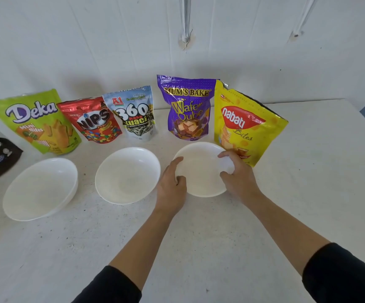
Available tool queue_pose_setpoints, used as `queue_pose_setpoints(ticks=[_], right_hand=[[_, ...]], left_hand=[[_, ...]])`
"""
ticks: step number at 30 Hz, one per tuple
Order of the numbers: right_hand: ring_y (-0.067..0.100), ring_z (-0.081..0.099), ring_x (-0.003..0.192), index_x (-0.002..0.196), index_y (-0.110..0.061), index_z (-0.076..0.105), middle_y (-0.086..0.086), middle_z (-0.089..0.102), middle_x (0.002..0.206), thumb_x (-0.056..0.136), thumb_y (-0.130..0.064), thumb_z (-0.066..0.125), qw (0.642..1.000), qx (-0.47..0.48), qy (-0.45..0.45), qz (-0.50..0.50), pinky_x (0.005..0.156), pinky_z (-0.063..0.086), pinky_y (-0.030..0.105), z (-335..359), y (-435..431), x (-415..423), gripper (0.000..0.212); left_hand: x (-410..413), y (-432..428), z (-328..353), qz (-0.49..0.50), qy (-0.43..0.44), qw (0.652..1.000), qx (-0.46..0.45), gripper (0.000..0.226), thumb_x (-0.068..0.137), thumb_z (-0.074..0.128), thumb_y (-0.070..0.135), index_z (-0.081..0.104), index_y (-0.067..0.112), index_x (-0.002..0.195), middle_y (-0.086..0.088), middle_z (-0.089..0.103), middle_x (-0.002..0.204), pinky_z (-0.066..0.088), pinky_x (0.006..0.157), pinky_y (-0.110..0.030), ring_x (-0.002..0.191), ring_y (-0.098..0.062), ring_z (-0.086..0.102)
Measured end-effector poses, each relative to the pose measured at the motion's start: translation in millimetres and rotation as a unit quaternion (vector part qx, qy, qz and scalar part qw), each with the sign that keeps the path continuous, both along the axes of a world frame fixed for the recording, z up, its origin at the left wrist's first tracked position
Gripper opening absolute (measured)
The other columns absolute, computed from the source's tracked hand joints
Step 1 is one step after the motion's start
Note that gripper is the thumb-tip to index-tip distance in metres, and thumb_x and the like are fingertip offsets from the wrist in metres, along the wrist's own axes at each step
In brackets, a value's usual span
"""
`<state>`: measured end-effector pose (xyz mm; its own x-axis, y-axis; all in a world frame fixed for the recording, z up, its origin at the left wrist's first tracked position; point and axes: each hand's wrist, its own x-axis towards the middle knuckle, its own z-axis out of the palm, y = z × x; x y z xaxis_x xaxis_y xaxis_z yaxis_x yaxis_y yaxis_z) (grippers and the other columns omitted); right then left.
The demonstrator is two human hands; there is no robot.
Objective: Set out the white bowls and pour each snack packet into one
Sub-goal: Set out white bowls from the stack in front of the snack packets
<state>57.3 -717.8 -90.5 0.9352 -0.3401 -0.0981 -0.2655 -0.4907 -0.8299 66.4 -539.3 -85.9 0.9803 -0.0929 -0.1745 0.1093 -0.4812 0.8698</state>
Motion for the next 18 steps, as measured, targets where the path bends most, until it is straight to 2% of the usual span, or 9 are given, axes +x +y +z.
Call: queue_pose_setpoints(ticks=[3, 7, 9, 12, 14, 16, 18], right_hand=[[0.014, 0.038, 0.113, 0.122, -0.026, 0.057, -0.007, 0.041, 0.122, 0.080, 0.005, 0.060, 1.000, -0.003, 0.001, 0.014, 0.081, 0.044, 0.025, 0.5, -0.4, -1.4, 0.052], [0.017, 0.041, 0.111, 0.122, -0.026, 0.054, -0.005, 0.043, 0.121, 0.077, 0.007, 0.060, 0.999, -0.006, 0.013, 0.029, 0.080, 0.045, 0.028, 1.5, -0.1, -10.0, 0.056], [0.018, 0.042, 0.110, 0.123, -0.025, 0.053, -0.004, 0.044, 0.119, 0.078, 0.007, 0.060, 0.999, -0.011, 0.020, 0.034, 0.082, 0.046, 0.027, 2.5, 0.1, -14.9, 0.055], [0.016, 0.042, 0.110, 0.126, -0.023, 0.054, -0.005, 0.045, 0.121, 0.087, 0.001, 0.059, 0.999, -0.030, 0.018, 0.030, 0.086, 0.048, 0.028, 7.4, 2.5, -19.7, 0.046], [0.014, 0.045, 0.112, 0.128, -0.021, 0.055, -0.003, 0.052, 0.125, 0.092, -0.008, 0.062, 0.996, -0.081, -0.019, 0.027, 0.093, 0.048, 0.031, 13.3, 5.2, -23.5, 0.039], [0.017, 0.050, 0.116, 0.128, -0.020, 0.057, 0.000, 0.059, 0.129, 0.093, -0.014, 0.065, 0.988, -0.138, -0.068, 0.031, 0.097, 0.049, 0.036, 22.9, 11.1, -28.7, 0.036], [0.020, 0.053, 0.119, 0.127, -0.018, 0.059, 0.001, 0.062, 0.128, 0.093, -0.017, 0.065, 0.974, -0.194, -0.112, 0.036, 0.095, 0.049, 0.035, 36.9, 22.1, -33.9, 0.034]], left_hand=[[-1.5, 3.2, -1.9, -0.007, -0.002, 1.000, 0.005, 0.052, 0.100, 0.045, 0.003, 0.046, 0.025, 0.147, -0.003, 0.049, 0.145, 0.045, 0.096, -0.032, 0.117, -0.019, 0.046], [-5.9, 7.1, -1.5, -0.017, 0.011, 1.000, 0.013, 0.045, 0.098, 0.048, 0.004, 0.052, 0.028, 0.137, 0.002, 0.048, 0.129, 0.051, 0.091, -0.038, 0.112, -0.024, 0.049], [-9.4, 10.0, 0.5, -0.025, 0.012, 0.999, 0.017, 0.045, 0.097, 0.050, 0.003, 0.054, 0.026, 0.136, 0.003, 0.049, 0.129, 0.050, 0.094, -0.038, 0.112, -0.023, 0.048], [-13.1, 14.4, 8.5, -0.050, 0.025, 0.998, 0.013, 0.046, 0.102, 0.051, 0.012, 0.048, 0.031, 0.143, -0.002, 0.048, 0.144, 0.049, 0.105, -0.045, 0.117, -0.025, 0.050], [-15.2, 17.6, 20.5, -0.078, 0.048, 0.996, 0.004, 0.048, 0.106, 0.049, 0.025, 0.038, 0.036, 0.151, -0.001, 0.041, 0.155, 0.043, 0.114, -0.050, 0.130, -0.025, 0.047], [-19.5, 26.3, 37.3, -0.105, 0.079, 0.991, 0.011, 0.050, 0.108, 0.043, 0.039, 0.029, 0.039, 0.156, 0.001, 0.036, 0.159, 0.036, 0.119, -0.050, 0.132, -0.019, 0.044], [-25.9, 43.8, 54.1, -0.111, 0.089, 0.989, 0.030, 0.046, 0.107, 0.040, 0.048, 0.037, 0.038, 0.152, 0.003, 0.042, 0.155, 0.035, 0.120, -0.051, 0.134, -0.017, 0.046]])
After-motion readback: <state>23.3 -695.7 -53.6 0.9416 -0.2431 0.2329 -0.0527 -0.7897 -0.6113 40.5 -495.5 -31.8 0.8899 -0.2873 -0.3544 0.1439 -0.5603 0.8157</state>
